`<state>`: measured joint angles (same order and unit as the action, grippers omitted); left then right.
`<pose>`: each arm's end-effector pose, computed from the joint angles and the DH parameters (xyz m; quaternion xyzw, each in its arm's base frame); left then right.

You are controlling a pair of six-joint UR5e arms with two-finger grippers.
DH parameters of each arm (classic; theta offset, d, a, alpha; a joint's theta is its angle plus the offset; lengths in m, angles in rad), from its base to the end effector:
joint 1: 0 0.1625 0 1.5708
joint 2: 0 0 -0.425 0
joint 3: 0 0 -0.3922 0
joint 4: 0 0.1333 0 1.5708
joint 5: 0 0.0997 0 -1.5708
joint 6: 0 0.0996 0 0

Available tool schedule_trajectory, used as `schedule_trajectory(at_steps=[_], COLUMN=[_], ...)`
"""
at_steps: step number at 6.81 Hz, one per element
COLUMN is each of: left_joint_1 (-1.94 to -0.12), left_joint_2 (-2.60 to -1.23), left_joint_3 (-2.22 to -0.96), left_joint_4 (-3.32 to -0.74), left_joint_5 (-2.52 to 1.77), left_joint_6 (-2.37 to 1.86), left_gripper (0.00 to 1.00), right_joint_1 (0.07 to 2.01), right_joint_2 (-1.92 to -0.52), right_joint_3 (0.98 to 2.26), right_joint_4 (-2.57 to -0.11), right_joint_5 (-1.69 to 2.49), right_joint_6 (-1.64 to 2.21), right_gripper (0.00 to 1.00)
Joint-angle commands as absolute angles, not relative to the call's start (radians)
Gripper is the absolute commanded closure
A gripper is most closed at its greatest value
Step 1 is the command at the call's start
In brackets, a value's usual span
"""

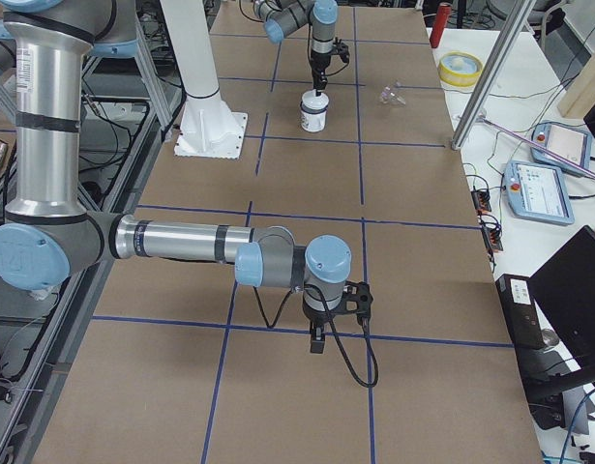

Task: Remove funnel from cup
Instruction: 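Lower the lid onto the mug opening with the left gripper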

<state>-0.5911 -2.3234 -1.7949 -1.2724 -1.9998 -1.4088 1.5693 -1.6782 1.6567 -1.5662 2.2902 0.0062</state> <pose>0.4840 -0.4354 0.1557 -0.0671 0.3761 -0.1270 0.9154 0.0670 -0.4451 0.6701 -0.0093 -0.3519 0.0052 0.9360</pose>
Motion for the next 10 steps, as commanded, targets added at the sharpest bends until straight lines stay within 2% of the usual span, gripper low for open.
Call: schedule_trajectory(at_steps=[1,10], left_joint_1=[-0.591,-0.589], left_joint_2=[-2.322,-2.324], left_joint_3=[-1.793,-1.776], left_joint_4=[-1.278,-1.305], left_joint_5=[-2.0,-2.0], left_joint_6=[-1.408,-1.407], left_gripper=[1.0,1.0], right_joint_1=[1.569,1.569], right_joint_2=[-1.678,-1.678], right_joint_3=[1.657,1.657], right_joint_4=[-1.566,-1.566], right_joint_5=[2.29,2.29], right_joint_6=[0.006,0.006], right_gripper=[0.0,0.0])
